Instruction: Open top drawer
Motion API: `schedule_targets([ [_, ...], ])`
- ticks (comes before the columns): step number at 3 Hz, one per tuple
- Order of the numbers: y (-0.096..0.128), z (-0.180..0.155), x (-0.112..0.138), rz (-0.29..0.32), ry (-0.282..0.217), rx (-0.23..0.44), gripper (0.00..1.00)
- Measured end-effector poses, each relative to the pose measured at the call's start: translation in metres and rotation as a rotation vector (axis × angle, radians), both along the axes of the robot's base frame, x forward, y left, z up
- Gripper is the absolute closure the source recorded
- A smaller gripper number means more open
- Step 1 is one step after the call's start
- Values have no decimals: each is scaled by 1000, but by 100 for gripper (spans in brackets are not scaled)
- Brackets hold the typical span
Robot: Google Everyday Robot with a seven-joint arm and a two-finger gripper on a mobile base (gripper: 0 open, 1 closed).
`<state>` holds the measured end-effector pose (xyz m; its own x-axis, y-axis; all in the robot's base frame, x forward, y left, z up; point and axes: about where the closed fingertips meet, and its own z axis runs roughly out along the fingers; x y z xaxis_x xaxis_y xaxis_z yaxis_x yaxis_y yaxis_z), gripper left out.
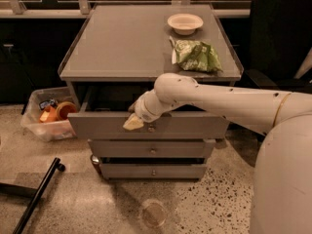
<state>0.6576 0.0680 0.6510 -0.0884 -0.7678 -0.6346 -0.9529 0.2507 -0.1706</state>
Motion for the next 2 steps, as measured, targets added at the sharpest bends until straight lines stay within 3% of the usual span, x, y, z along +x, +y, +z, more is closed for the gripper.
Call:
schedule_targets([
  [1,-3,-8,-32,4,62,15,0],
  [2,-3,-6,-32,4,62,15,0],
])
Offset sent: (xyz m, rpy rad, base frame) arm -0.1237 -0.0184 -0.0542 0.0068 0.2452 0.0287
